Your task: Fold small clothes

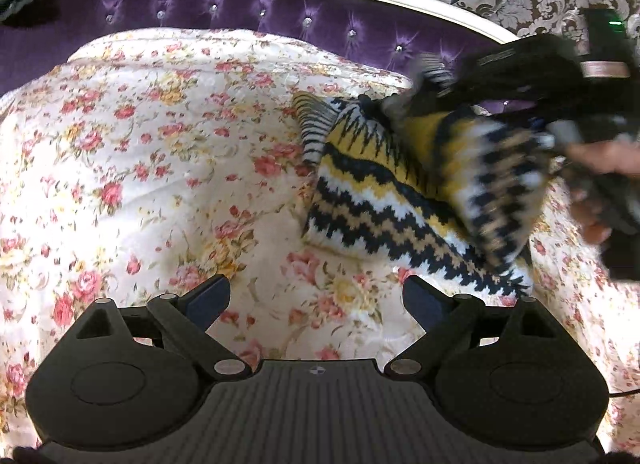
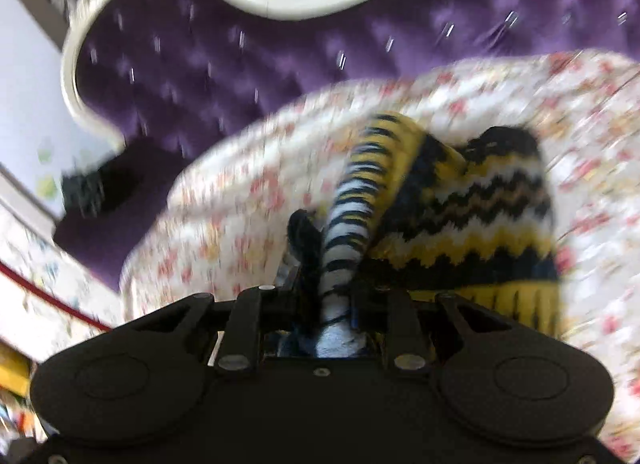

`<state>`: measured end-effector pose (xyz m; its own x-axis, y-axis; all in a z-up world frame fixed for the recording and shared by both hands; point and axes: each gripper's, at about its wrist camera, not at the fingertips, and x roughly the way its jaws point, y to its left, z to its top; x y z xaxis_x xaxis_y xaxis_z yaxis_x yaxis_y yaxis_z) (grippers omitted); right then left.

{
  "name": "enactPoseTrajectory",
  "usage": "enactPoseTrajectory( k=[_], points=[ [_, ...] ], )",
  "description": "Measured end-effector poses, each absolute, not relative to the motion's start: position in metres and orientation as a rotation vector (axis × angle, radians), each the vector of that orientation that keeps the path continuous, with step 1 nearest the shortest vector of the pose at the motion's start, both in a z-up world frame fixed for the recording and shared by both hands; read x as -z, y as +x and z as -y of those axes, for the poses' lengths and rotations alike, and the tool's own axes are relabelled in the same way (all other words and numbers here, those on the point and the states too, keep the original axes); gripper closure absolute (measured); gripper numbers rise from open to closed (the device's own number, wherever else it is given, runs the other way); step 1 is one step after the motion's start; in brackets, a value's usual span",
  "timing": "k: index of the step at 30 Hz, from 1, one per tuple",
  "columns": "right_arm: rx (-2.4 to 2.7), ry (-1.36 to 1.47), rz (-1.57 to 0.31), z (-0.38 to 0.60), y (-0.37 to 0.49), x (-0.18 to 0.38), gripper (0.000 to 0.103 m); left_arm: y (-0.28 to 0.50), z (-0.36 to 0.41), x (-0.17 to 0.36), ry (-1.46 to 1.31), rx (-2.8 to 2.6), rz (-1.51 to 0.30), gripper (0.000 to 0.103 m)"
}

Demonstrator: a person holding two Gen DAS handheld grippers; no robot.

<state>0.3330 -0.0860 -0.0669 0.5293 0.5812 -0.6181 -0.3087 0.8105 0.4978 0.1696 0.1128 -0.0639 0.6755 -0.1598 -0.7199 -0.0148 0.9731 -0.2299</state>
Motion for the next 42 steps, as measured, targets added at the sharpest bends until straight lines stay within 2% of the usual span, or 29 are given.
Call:
enactPoseTrajectory(
  k=[2, 5, 6, 11, 14, 16, 22, 29, 30, 31, 32, 35, 37, 39, 42],
  points=[
    [-0.556, 0.312, -0.887, 0.067, 0.334, 0.076, 0.069, 0.167, -0.115, 0.065, -0.231, 0.089, -0.827, 0.009],
    [-0.608, 0.348, -0.893, 0.055, 0.332, 0.080, 0.062, 0.166, -0.117, 0.065, -0.231, 0.094, -0.826, 0.009],
    [-0.619, 0.357, -0.882, 0.056, 0.330, 0.077, 0.056, 0.165, -0.117, 0.064, -0.227, 0.097, -0.822, 0.009],
    [-0.651, 0.414, -0.808, 0.083, 0.320, 0.054, 0.040, 0.162, -0.117, 0.051, -0.209, 0.111, -0.778, 0.009],
    [-0.588, 0.386, -0.761, 0.107, 0.311, 0.042, 0.039, 0.168, -0.115, 0.040, -0.212, 0.136, -0.739, 0.009],
    [-0.524, 0.338, -0.739, 0.123, 0.304, 0.038, 0.033, 0.174, -0.112, 0.034, -0.237, 0.169, -0.717, 0.009],
    [-0.413, 0.302, -0.721, 0.163, 0.281, 0.056, 0.032, 0.214, -0.105, 0.028, -0.383, 0.282, -0.717, 0.009],
    [-0.395, 0.342, -0.762, 0.189, 0.262, 0.089, 0.032, 0.269, -0.091, 0.049, -0.445, 0.274, -0.839, 0.010],
    [-0.397, 0.346, -0.770, 0.190, 0.262, 0.094, 0.032, 0.274, -0.088, 0.052, -0.439, 0.276, -0.844, 0.014],
    [-0.397, 0.349, -0.775, 0.192, 0.260, 0.097, 0.032, 0.277, -0.088, 0.054, -0.431, 0.283, -0.834, 0.046],
    [-0.399, 0.352, -0.777, 0.193, 0.258, 0.100, 0.032, 0.279, -0.084, 0.056, -0.405, 0.270, -0.834, 0.082],
    [-0.392, 0.366, -0.773, 0.198, 0.253, 0.104, 0.032, 0.277, -0.076, 0.047, -0.285, 0.252, -0.800, 0.087],
    [-0.387, 0.366, -0.756, 0.200, 0.250, 0.102, 0.031, 0.270, -0.080, 0.033, -0.243, 0.266, -0.745, 0.087],
    [-0.381, 0.352, -0.736, 0.200, 0.246, 0.099, 0.027, 0.267, -0.089, 0.027, -0.242, 0.261, -0.729, 0.087],
    [-0.385, 0.317, -0.734, 0.193, 0.246, 0.099, 0.026, 0.271, -0.100, 0.034, -0.231, 0.220, -0.745, 0.087]
  ],
)
